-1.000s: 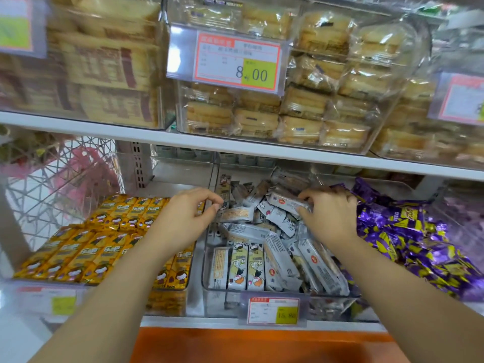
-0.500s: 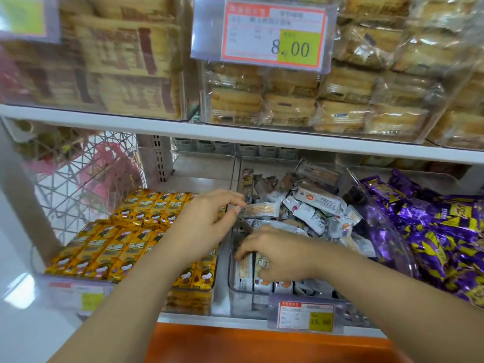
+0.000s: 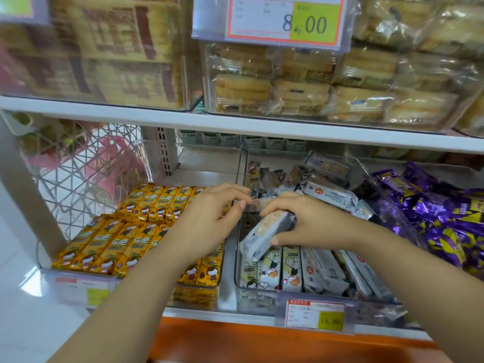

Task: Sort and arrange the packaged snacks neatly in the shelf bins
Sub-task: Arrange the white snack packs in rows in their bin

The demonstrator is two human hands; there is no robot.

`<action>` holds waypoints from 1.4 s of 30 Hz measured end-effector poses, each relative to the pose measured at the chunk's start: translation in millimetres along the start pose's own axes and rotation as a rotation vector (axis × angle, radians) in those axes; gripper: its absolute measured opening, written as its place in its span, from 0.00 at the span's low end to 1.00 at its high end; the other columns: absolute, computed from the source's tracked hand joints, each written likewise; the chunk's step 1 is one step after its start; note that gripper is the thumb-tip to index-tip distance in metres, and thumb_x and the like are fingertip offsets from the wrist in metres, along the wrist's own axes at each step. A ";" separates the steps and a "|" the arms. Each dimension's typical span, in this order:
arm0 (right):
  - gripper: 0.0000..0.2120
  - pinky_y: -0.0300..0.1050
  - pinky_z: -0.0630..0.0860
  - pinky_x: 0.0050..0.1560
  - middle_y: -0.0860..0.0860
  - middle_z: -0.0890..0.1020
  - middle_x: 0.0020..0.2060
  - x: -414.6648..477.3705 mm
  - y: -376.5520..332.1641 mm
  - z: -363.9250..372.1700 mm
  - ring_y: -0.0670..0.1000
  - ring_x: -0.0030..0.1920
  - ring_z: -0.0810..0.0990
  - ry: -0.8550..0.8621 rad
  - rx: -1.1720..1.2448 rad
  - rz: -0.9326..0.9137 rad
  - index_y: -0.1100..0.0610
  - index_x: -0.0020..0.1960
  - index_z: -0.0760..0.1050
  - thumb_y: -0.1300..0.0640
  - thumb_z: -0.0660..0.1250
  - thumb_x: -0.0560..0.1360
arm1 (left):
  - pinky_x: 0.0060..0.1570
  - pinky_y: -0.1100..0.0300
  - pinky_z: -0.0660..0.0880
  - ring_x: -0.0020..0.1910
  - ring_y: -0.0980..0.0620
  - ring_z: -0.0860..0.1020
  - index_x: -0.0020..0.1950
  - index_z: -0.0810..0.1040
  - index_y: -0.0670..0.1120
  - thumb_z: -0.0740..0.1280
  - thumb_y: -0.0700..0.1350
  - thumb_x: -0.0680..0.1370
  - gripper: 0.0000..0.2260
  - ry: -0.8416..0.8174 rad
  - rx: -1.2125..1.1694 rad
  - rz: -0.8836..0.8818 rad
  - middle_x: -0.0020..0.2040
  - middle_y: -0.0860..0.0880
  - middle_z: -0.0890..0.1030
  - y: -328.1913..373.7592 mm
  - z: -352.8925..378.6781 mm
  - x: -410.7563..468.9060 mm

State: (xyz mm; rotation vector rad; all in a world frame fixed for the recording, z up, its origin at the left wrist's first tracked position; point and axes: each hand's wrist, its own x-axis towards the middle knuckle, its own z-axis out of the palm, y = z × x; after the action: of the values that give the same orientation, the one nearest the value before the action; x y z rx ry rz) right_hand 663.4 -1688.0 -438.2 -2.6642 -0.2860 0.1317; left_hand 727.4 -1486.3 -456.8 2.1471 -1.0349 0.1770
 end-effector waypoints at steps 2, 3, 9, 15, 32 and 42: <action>0.17 0.29 0.70 0.53 0.38 0.76 0.54 -7.3 2.1 -5.9 0.38 0.54 0.74 0.048 0.083 0.051 0.43 0.59 0.73 0.48 0.71 0.72 | 0.55 0.83 0.57 0.58 0.67 0.70 0.55 0.81 0.51 0.61 0.45 0.81 0.10 -0.001 -0.008 -0.006 0.57 0.61 0.76 0.6 0.0 -0.6; 0.16 0.33 0.73 0.52 0.40 0.77 0.53 -9.3 0.7 -6.4 0.41 0.52 0.76 0.078 0.130 0.076 0.43 0.58 0.72 0.46 0.70 0.72 | 0.55 0.83 0.57 0.58 0.66 0.70 0.55 0.81 0.51 0.61 0.44 0.81 0.10 -0.001 -0.014 -0.009 0.57 0.61 0.76 0.9 0.2 -0.8; 0.13 0.39 0.67 0.37 0.44 0.74 0.39 8.4 -10.2 13.1 0.43 0.39 0.73 0.153 0.135 0.156 0.46 0.45 0.72 0.38 0.66 0.71 | 0.56 0.81 0.60 0.59 0.65 0.71 0.54 0.81 0.52 0.61 0.45 0.81 0.10 -0.001 -0.042 -0.022 0.59 0.59 0.77 1.5 1.7 -1.5; 0.16 0.38 0.66 0.29 0.50 0.83 0.35 20.0 -12.5 33.6 0.38 0.23 0.73 0.060 0.141 0.278 0.56 0.45 0.75 0.43 0.67 0.74 | 0.57 0.78 0.61 0.59 0.63 0.72 0.53 0.81 0.53 0.61 0.45 0.80 0.09 -0.001 -0.032 -0.026 0.58 0.61 0.77 -1.7 2.1 -1.6; 0.35 0.56 0.62 0.70 0.50 0.58 0.74 -17.8 -19.5 14.5 0.55 0.73 0.58 -0.450 -0.478 0.042 0.42 0.71 0.62 0.71 0.61 0.72 | 0.60 0.69 0.63 0.61 0.61 0.71 0.55 0.80 0.53 0.60 0.46 0.81 0.10 0.000 -0.019 -0.030 0.59 0.61 0.76 -3.5 3.8 -0.9; 0.36 0.53 0.71 0.59 0.51 0.61 0.71 -7.4 -9.5 22.3 0.54 0.62 0.65 -0.427 -0.664 -0.055 0.43 0.70 0.60 0.52 0.73 0.68 | 0.56 0.78 0.60 0.60 0.62 0.71 0.54 0.80 0.53 0.59 0.45 0.81 0.10 -0.006 -0.051 -0.035 0.59 0.60 0.75 -2.7 4.0 -3.4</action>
State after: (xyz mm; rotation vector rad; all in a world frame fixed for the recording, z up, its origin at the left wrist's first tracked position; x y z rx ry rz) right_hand 651.3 -1671.7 -453.4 -3.2553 -0.6295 0.7023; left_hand 726.3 -1485.7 -462.6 2.1192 -0.9940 0.1263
